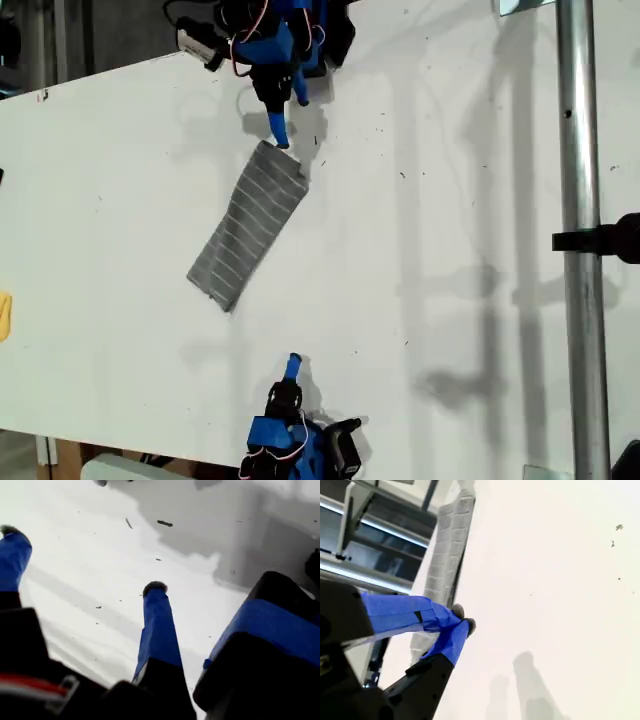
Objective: Grasp corners of a towel and fold twice.
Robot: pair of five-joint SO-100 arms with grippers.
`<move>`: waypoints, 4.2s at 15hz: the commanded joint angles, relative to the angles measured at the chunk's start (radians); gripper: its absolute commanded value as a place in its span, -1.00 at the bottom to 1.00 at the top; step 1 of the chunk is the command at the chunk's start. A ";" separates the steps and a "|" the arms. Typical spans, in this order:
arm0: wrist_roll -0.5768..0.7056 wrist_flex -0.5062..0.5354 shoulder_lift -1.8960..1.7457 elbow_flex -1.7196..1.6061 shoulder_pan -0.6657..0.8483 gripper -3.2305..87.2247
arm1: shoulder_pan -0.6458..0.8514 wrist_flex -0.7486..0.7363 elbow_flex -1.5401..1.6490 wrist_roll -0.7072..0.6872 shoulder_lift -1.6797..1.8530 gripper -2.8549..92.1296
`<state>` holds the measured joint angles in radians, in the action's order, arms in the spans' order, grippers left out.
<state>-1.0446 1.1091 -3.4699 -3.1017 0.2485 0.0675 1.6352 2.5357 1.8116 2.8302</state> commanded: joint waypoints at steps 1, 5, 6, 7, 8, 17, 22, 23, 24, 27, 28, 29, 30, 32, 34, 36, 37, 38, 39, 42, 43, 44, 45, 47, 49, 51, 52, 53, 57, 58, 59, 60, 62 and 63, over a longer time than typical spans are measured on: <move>0.035 -0.012 -0.009 -0.017 -0.012 -0.98 | 0.018 -0.095 -0.048 0.064 -0.222 0.01; 0.026 -0.002 -0.009 -0.020 -0.008 -0.99 | 0.193 -0.387 -0.100 0.005 -0.609 0.03; 0.026 0.000 -0.009 -0.020 -0.012 -0.99 | 0.239 -0.430 -0.123 -0.021 -0.692 0.03; 0.025 0.002 -0.009 -0.020 -0.014 -0.99 | 0.282 -0.480 -0.144 -0.057 -0.778 0.02; 0.025 0.002 -0.009 -0.020 -0.014 -0.99 | 0.325 -0.522 -0.164 -0.092 -0.868 0.02; 0.026 0.014 -0.009 -0.020 -0.018 -0.99 | 0.548 -0.670 -0.566 -0.417 -1.359 -0.54; 0.032 0.014 -0.009 -0.020 -0.018 -0.99 | 0.543 -0.635 -0.511 -0.468 -1.276 -0.94; 0.032 0.014 -0.009 -0.020 -0.017 -0.99 | 0.512 -0.548 -0.482 -0.469 -1.189 -0.94; 0.032 0.014 -0.009 -0.020 -0.018 -0.99 | 0.465 -0.394 -0.472 -0.462 -1.085 -0.94; 0.032 0.014 -0.009 -0.020 -0.028 -0.99 | 0.279 0.216 -0.546 -0.331 -0.638 -0.94; 0.031 0.014 -0.009 -0.020 -0.029 -0.99 | 0.264 0.299 -0.597 -0.316 -0.572 -0.94; 0.031 0.014 -0.009 -0.020 -0.025 -0.99 | 0.281 0.279 -0.606 -0.330 -0.584 -0.94; 0.034 0.014 -0.009 -0.020 -0.020 -0.99 | 0.316 0.190 -0.589 -0.376 -0.649 -0.94; 0.031 0.014 -0.009 -0.020 -0.029 -0.99 | 0.357 -0.041 -0.580 -0.437 -0.810 -0.94; 0.028 0.014 -0.009 -0.020 -0.032 -0.99 | 0.379 -0.250 -0.617 -0.469 -0.983 -0.94; 0.029 0.014 -0.009 -0.020 -0.026 -0.99 | 0.391 -0.439 -0.649 -0.492 -1.077 -0.94; 0.031 0.014 -0.009 -0.020 -0.025 -0.99 | 0.399 -0.523 -0.655 -0.506 -1.118 -0.94; 0.031 0.014 -0.009 -0.020 -0.025 -0.99 | 0.403 -0.580 -0.663 -0.512 -1.155 -0.94; 0.031 0.015 -0.009 -0.020 -0.025 -0.99 | 0.405 -0.629 -0.667 -0.515 -1.161 -0.94; 0.032 0.015 -0.009 -0.020 -0.025 -0.99 | 0.417 -0.692 -0.749 -0.577 -1.230 -0.66; 0.032 0.015 -0.009 -0.020 -0.023 -0.99 | 0.414 -0.699 -0.798 -0.565 -1.204 -0.45; 0.034 0.015 -0.009 -0.020 -0.020 -0.99 | 0.410 -0.735 -0.827 -0.561 -1.140 -0.35; 0.034 0.017 -0.009 -0.020 -0.020 -0.99 | 0.413 -0.828 -0.822 -0.693 -1.081 0.10; 0.034 0.017 -0.009 -0.020 -0.018 -0.99 | 0.463 -0.796 -0.830 -0.715 -0.974 -0.40; 0.026 0.018 -0.009 -0.020 -0.017 -0.98 | 0.508 -0.721 -0.815 -0.744 -0.859 -0.54; 0.017 0.018 -0.009 -0.020 -0.014 -0.90 | 0.525 -0.657 -0.653 -0.755 -0.703 -0.70; -0.005 0.018 -0.009 -0.018 -0.014 -0.90 | 0.512 -0.655 -0.503 -0.755 -0.565 -0.95; -0.091 0.032 -0.009 -0.018 -0.014 -0.90 | 0.489 -0.638 -0.322 -0.741 -0.385 -0.95; -0.407 0.178 -0.008 -0.018 -0.017 -0.90 | 0.399 -0.196 0.221 -0.514 0.466 -0.95; -0.376 0.178 -0.008 -0.018 -0.015 -0.89 | 0.379 -0.193 0.238 -0.528 0.433 -0.93; -0.390 0.178 -0.008 -0.018 -0.009 -0.89 | 0.364 -0.204 0.298 -0.466 0.460 -0.90; -0.396 0.178 -0.008 -0.018 -0.008 -0.89 | 0.354 -0.186 0.365 -0.370 0.460 -0.85; -0.316 0.179 -0.008 -0.018 -0.003 -0.89 | 0.285 -0.179 0.354 -0.351 0.457 -0.81; -0.071 0.179 -0.008 -0.018 -0.003 -0.89 | 0.256 -0.179 0.357 -0.351 0.457 -0.81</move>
<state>-1.3883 1.2824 -3.4714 -3.1140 0.2393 0.3543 1.4389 2.8992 1.4481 3.2904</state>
